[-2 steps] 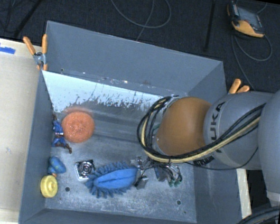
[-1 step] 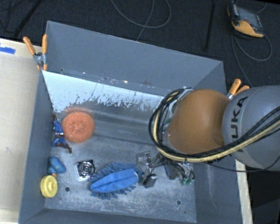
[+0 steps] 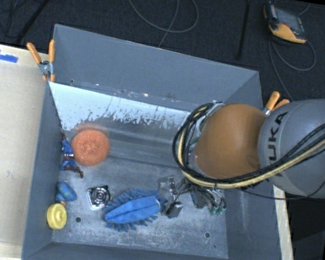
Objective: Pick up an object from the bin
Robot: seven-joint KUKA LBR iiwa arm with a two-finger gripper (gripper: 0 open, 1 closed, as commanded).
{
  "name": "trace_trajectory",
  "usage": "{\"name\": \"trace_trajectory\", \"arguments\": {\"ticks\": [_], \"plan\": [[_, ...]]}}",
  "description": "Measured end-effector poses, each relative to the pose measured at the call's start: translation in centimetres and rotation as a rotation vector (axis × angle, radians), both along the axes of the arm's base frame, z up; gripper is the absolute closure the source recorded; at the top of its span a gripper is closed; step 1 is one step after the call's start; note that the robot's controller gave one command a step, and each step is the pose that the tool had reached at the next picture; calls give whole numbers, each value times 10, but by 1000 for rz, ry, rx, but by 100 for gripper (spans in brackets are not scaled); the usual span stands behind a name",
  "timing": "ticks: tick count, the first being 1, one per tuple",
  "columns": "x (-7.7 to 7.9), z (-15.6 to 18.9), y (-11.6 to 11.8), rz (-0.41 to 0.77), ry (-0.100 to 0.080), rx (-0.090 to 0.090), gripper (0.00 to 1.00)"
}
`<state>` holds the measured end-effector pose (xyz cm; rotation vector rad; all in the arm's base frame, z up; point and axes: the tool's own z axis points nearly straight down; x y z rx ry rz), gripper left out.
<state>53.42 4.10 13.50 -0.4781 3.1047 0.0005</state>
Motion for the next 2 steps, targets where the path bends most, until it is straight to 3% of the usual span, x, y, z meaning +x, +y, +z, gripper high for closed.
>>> {"name": "trace_trajectory", "arguments": {"ticks": [1,2], "plan": [[5,25,8,-4,3,0,100],[6,50,23,2,-1,0,0]]}}
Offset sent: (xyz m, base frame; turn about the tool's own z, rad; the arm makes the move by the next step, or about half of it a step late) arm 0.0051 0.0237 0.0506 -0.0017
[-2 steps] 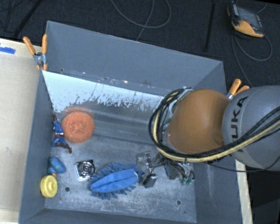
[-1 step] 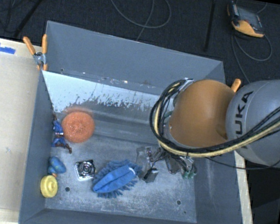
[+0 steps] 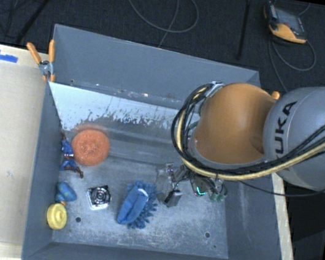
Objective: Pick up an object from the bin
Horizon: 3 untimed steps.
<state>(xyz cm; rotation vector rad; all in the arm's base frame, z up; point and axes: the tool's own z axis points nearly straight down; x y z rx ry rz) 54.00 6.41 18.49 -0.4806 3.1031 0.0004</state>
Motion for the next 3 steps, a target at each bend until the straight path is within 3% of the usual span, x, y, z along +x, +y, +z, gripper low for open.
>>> {"name": "trace_trajectory", "arguments": {"ticks": [1,2,3], "plan": [[0,1,1,1,0,0,0],[-10,-17,18,57,-7,-2,0],[-15,-40,61,116,5,0,0]]}}
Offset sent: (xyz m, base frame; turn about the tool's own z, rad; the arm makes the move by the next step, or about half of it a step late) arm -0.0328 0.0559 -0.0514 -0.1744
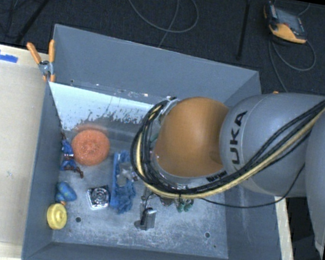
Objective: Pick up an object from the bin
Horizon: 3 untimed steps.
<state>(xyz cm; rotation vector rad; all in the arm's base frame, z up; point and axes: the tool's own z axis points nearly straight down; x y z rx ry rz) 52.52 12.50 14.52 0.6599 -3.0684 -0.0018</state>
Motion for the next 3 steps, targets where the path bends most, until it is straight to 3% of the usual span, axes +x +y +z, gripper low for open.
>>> {"name": "trace_trajectory", "arguments": {"ticks": [1,2,3], "plan": [[11,0,16,-7,-4,2,0],[35,-41,26,79,-4,1,100],[35,-41,26,78,-4,1,0]]}}
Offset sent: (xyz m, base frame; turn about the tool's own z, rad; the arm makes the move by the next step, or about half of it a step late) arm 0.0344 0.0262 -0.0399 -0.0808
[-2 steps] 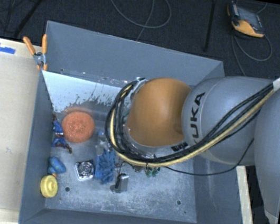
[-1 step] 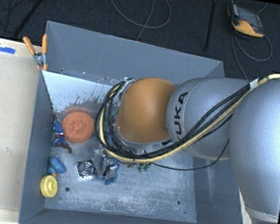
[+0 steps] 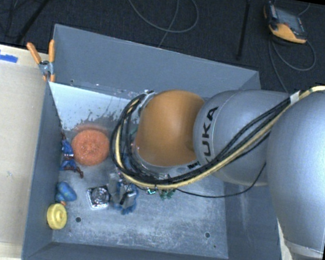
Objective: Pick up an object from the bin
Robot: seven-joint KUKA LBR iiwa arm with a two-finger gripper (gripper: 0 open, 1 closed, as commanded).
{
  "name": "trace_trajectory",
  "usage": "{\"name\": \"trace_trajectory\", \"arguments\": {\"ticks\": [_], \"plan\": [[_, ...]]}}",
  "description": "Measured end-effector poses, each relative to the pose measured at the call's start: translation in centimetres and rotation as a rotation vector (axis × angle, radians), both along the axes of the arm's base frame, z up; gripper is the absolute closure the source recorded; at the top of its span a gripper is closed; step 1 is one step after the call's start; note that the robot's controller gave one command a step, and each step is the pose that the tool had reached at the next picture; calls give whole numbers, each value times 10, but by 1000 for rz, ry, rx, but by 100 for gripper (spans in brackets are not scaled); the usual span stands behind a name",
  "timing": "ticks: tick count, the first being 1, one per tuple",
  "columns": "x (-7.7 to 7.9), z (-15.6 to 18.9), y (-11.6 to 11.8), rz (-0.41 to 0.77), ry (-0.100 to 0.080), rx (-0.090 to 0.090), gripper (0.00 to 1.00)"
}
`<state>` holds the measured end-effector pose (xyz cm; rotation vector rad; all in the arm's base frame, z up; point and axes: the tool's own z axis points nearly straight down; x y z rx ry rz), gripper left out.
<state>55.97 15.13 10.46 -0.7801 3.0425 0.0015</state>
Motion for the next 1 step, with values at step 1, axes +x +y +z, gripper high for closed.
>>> {"name": "trace_trajectory", "arguments": {"ticks": [1], "plan": [[0,0,0,0,0,0,0]]}}
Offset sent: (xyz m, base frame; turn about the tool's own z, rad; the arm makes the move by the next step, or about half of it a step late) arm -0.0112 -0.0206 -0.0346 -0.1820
